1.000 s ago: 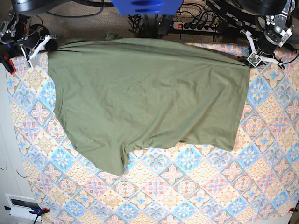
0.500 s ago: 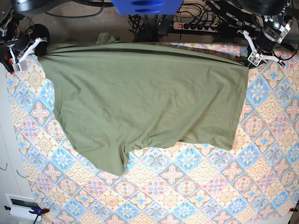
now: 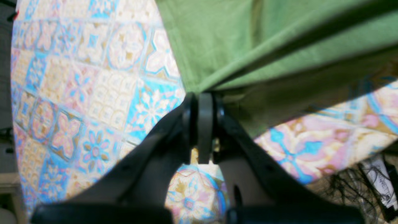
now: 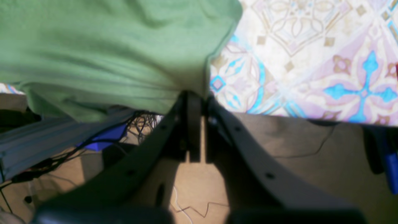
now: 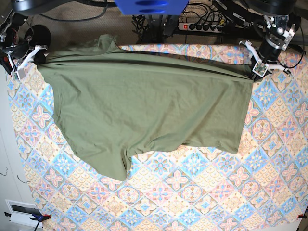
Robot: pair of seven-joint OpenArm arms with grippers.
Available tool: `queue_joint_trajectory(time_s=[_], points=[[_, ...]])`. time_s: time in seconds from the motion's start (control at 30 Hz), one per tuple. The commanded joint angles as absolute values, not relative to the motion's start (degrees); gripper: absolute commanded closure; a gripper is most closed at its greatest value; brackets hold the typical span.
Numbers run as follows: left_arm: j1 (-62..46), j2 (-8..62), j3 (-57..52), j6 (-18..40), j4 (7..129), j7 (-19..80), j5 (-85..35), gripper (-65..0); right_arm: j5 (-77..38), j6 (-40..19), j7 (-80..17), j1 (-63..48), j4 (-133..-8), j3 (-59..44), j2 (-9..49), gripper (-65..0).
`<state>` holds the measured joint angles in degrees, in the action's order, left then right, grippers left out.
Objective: Layout the t-shirt on the table in an organized manner, then fold the t-shirt properly
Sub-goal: 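Move the left gripper inward along the edge, folding the shirt side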
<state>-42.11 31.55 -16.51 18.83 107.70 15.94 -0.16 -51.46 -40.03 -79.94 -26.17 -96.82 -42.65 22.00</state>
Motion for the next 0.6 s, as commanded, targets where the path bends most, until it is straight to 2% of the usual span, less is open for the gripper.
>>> queue_joint_trajectory(time_s=[0.0,0.57], points=[[-41.45,32.31,-16.48,17.89,107.74,14.46,-0.57,0.0,-52.09,-40.00,-78.99,-25.63,-97.71,-43.21,23.43,-0.3],[-30.81,29.85,-8.31,17.89,95.78,14.64,-0.40,0.0,-51.91,-40.00,-79.08,-19.47,-96.57,-42.95,23.34,-0.7]])
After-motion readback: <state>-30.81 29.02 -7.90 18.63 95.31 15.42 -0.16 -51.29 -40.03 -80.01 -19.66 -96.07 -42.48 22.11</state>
